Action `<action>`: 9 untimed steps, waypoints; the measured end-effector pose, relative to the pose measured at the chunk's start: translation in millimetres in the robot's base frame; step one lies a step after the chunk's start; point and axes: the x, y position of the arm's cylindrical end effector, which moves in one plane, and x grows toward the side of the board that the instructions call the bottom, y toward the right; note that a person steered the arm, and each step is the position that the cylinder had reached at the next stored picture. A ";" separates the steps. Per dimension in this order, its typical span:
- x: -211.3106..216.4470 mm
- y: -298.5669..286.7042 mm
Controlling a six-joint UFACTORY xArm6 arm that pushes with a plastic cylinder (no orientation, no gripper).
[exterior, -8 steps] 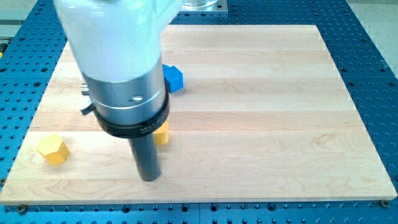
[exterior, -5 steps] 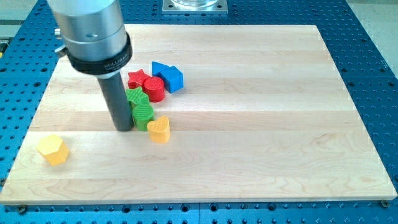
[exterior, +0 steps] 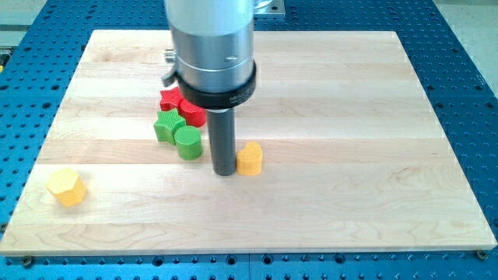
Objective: Push the heart into the hexagon
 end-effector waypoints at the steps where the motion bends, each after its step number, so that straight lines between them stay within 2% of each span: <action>1: 0.0 6.9; 2: -1.9 45.8; 4: -2.4 79.1; 5: -6.0 151.0; 6: -34.5 198.9; 7: -29.9 125.1; 8: 6.2 39.0; 9: -5.6 72.0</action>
